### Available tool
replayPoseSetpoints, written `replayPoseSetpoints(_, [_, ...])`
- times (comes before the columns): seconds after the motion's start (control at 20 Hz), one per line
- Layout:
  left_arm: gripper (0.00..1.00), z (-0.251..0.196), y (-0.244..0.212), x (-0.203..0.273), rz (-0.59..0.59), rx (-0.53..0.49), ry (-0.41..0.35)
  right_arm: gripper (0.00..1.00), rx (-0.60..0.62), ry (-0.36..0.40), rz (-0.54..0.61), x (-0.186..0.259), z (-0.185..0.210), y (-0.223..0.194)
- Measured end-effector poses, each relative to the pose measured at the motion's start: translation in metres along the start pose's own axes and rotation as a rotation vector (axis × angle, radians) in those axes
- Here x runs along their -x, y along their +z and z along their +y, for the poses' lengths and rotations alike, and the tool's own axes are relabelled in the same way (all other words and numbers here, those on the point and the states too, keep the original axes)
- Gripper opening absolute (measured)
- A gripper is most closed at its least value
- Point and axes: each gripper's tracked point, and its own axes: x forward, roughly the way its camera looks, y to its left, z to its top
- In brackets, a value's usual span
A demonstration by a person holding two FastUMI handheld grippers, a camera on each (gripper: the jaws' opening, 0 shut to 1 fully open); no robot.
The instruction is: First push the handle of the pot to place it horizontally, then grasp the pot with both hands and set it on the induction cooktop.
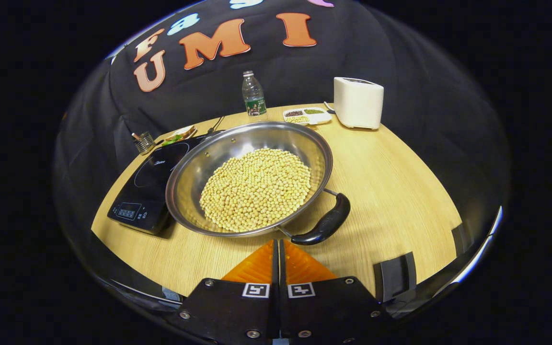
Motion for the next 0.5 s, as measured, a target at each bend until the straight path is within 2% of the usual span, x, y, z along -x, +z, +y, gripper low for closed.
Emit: replayPoseSetpoints(0.5, [0.99,-0.004,-0.002,-0.003,0.001,0.012,-0.004,0.00,-0.128,-0.010,0.010,-0.006,-0.015,0.002])
